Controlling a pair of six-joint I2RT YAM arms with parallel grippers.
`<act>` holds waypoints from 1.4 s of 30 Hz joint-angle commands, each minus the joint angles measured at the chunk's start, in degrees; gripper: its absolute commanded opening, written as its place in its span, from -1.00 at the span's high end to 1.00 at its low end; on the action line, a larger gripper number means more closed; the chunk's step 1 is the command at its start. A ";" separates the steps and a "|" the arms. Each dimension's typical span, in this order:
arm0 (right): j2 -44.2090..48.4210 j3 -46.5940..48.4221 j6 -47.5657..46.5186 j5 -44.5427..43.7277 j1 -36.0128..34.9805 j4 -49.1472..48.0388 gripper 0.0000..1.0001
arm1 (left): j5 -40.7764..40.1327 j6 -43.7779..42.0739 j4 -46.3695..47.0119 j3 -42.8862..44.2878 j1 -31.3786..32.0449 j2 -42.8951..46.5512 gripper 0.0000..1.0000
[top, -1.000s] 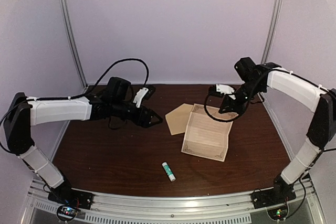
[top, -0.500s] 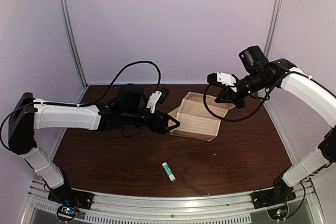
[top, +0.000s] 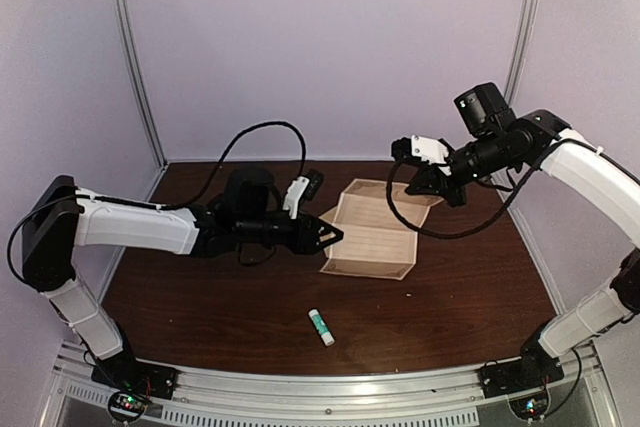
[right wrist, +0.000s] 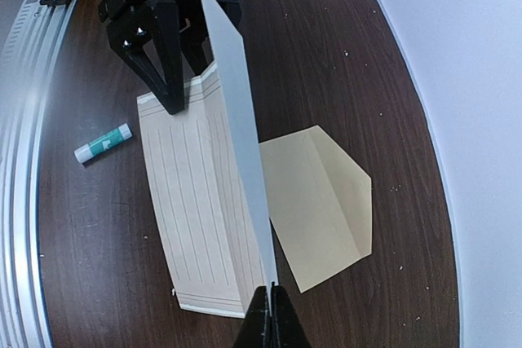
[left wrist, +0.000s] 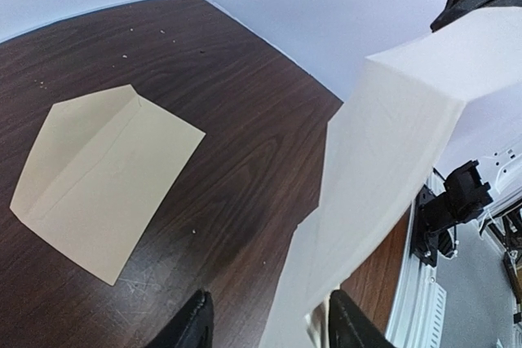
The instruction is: Place the letter into the envelope and seal it
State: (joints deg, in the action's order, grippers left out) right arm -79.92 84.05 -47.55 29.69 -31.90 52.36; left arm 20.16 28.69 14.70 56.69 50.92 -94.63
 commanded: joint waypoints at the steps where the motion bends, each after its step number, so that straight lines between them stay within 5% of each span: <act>1: 0.99 1.90 1.46 -0.87 -0.62 -0.51 1.00 | 2.74 -0.05 6.75 -1.28 -0.12 -1.15 0.12; 8: 1.08 1.90 1.67 -0.82 -0.62 -1.09 1.00 | 2.98 0.29 8.85 -1.81 -0.12 -1.58 0.51; 16: 1.60 1.34 2.19 -1.70 -0.60 -2.05 1.00 | 4.37 1.34 8.63 -0.89 -0.11 -3.22 0.60; 28: 2.41 -1.30 1.19 -0.46 -0.59 -1.91 1.00 | 4.83 1.67 9.68 -0.77 -0.12 -3.53 1.00; 33: 3.68 -6.83 -0.43 6.58 -2.67 1.93 0.51 | 4.00 0.24 10.20 -1.05 -0.20 -2.50 1.00; 37: 0.88 -7.22 -4.13 5.50 -9.25 15.13 0.01 | 2.78 -3.20 9.12 -0.90 -0.45 -1.44 1.00; 42: 0.37 2.02 -6.12 7.65 -6.45 25.12 -0.11 | 0.05 -11.90 3.87 0.48 -0.73 0.38 1.00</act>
State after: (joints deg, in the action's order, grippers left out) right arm -81.03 79.18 -51.31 34.68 -41.15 67.85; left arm 22.94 25.21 20.64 55.40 50.70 -97.56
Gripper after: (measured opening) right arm 0.543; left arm 0.007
